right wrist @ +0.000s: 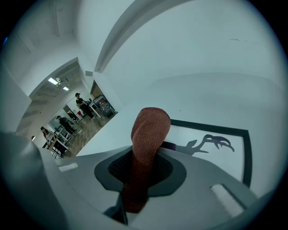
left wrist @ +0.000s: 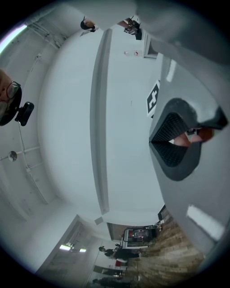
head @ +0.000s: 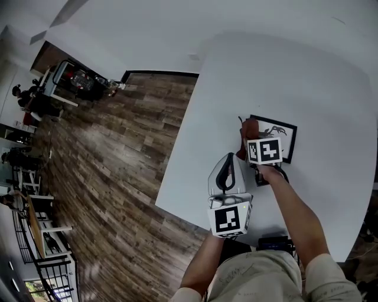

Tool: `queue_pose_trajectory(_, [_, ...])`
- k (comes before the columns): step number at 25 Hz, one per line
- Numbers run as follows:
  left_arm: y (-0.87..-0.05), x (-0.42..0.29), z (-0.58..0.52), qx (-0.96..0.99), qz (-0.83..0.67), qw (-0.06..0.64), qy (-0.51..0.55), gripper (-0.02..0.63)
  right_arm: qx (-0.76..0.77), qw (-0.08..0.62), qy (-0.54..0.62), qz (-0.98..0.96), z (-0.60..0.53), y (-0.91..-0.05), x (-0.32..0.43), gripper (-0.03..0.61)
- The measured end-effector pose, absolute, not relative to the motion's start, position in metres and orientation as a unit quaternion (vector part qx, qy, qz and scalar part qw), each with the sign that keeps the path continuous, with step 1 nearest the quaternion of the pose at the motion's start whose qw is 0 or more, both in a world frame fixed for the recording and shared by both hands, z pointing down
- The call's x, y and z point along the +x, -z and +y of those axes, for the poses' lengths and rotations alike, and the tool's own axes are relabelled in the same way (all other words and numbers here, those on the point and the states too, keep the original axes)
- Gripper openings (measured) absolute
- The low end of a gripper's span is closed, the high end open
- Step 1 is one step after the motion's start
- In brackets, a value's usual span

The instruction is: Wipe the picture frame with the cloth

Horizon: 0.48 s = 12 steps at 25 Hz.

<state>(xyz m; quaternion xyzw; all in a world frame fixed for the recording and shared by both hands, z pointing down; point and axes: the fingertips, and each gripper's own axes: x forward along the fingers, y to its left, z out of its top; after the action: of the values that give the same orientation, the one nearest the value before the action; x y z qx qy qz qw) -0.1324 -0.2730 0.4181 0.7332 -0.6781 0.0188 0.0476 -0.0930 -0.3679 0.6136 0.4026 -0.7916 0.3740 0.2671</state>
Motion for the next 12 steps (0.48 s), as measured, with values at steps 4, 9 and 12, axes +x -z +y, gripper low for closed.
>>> queue_pose_trajectory(4, [-0.422, -0.133, -0.271, 0.735, -0.677, 0.044, -0.019, 0.001, 0.404, 0.275, -0.383, -0.784, -0.365, -0.627, -0.095, 0.097])
queue_pose_trajectory(9, [-0.421, -0.132, -0.274, 0.735, -0.677, 0.049, -0.01, 0.001, 0.42, 0.278, -0.386, -0.773, -0.364, -0.632, -0.067, 0.098])
queue_pose_trajectory(12, [-0.423, -0.128, -0.275, 0.738, -0.673, 0.05, -0.01, 0.001, 0.435, 0.276, -0.386, -0.765, -0.363, -0.631, -0.042, 0.097])
